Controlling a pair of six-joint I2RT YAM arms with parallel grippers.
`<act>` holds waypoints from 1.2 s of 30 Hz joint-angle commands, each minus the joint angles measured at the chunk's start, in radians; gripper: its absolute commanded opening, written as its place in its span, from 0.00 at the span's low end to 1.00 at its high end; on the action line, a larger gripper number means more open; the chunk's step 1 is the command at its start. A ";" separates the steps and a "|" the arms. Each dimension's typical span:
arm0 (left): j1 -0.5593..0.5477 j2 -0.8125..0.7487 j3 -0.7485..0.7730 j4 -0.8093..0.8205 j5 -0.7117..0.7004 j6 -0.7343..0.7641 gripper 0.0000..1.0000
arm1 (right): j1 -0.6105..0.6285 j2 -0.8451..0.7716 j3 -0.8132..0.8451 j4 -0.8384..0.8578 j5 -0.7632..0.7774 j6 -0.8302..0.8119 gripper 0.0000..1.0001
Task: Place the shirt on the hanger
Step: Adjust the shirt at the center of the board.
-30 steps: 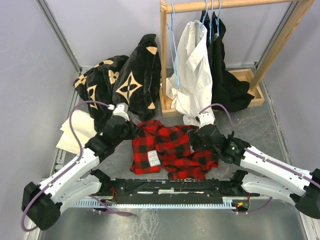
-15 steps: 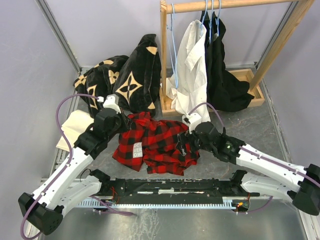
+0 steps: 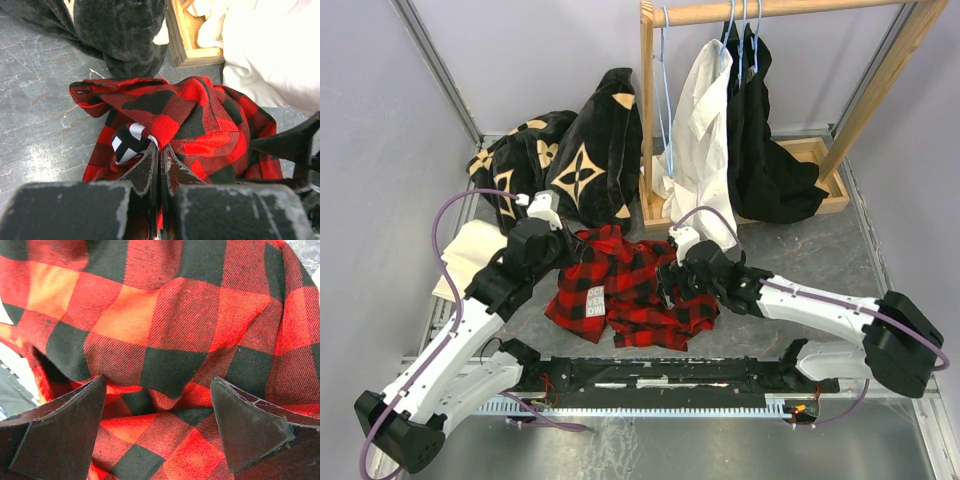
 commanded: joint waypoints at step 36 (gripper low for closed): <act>0.006 -0.149 0.029 0.184 0.379 0.143 0.05 | -0.040 -0.371 0.071 -0.089 0.005 -0.273 0.00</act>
